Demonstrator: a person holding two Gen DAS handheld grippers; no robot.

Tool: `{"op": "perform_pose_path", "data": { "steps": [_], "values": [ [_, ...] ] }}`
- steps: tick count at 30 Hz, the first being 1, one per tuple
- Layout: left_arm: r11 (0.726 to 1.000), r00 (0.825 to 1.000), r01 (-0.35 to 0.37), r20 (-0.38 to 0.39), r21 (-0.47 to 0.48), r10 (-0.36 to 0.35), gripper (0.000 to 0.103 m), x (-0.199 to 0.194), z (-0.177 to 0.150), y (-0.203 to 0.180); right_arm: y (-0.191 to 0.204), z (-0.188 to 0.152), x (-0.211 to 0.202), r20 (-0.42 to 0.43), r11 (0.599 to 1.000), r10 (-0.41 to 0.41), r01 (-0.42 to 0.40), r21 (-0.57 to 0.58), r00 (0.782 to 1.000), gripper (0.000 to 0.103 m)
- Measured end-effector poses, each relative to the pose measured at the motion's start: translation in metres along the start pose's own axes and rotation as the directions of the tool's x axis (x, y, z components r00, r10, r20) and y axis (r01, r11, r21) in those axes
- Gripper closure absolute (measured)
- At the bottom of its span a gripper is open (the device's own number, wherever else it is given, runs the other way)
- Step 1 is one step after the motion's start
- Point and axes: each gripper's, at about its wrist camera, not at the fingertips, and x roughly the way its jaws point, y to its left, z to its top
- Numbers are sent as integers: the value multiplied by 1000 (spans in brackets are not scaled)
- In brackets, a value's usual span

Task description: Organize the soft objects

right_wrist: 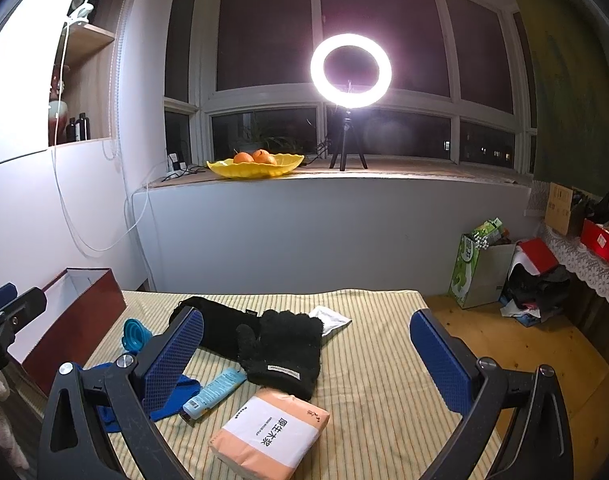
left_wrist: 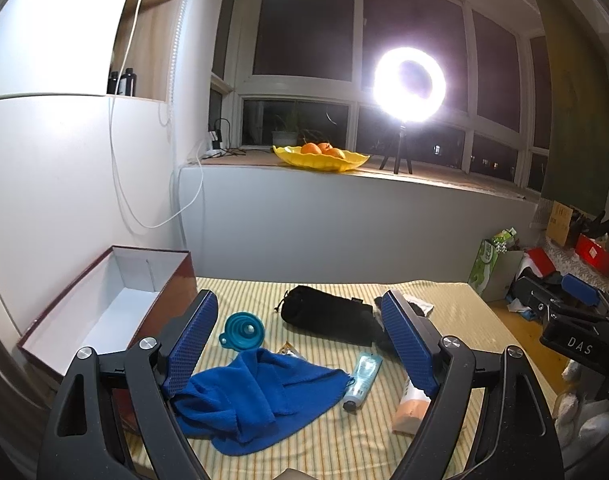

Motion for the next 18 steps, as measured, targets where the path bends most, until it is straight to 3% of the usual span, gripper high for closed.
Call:
{"op": "perform_pose_path", "data": {
  "steps": [18],
  "values": [
    [1000, 1000, 8, -20, 9, -8, 19, 7, 0, 1, 6, -3, 10, -36, 1000, 22, -22, -11, 999, 1]
  ]
}}
